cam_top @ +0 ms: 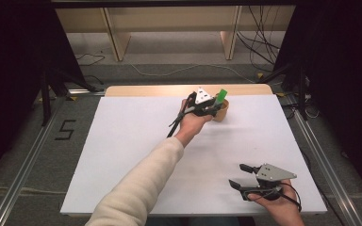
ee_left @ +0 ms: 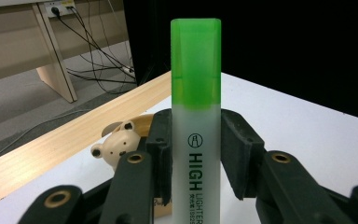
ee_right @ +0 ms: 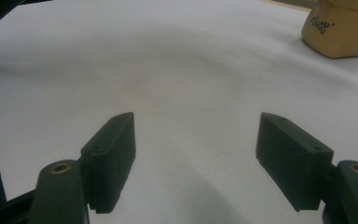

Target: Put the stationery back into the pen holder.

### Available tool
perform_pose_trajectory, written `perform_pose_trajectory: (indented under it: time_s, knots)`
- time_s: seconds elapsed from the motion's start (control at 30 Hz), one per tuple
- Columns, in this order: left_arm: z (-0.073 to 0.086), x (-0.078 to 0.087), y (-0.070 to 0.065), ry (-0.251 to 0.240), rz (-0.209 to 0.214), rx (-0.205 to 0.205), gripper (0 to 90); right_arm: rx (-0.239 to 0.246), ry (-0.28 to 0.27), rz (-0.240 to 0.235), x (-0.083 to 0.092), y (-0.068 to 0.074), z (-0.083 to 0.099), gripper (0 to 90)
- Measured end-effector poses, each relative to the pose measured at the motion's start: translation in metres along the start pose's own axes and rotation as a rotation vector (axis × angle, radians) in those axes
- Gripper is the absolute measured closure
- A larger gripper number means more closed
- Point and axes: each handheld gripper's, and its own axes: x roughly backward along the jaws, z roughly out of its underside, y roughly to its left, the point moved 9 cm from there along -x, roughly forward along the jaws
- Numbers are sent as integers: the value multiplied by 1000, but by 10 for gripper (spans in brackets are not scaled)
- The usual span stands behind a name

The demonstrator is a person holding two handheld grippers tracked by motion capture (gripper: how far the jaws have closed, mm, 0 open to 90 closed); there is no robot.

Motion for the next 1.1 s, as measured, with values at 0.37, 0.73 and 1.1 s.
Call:
perform_pose_trajectory:
  time_s: [0.37,0.73,1.1]
  knots:
    - [-4,-7,1,-2,-4,-7,664,-6,1,2,0,0,0,292]
    - [-12,-13,1,-16,-6,-13,664,-6,-4,0,0,-1,0,292]
    - [-13,-21,9,-13,-20,-15,664,-6,1,2,0,-1,1,292]
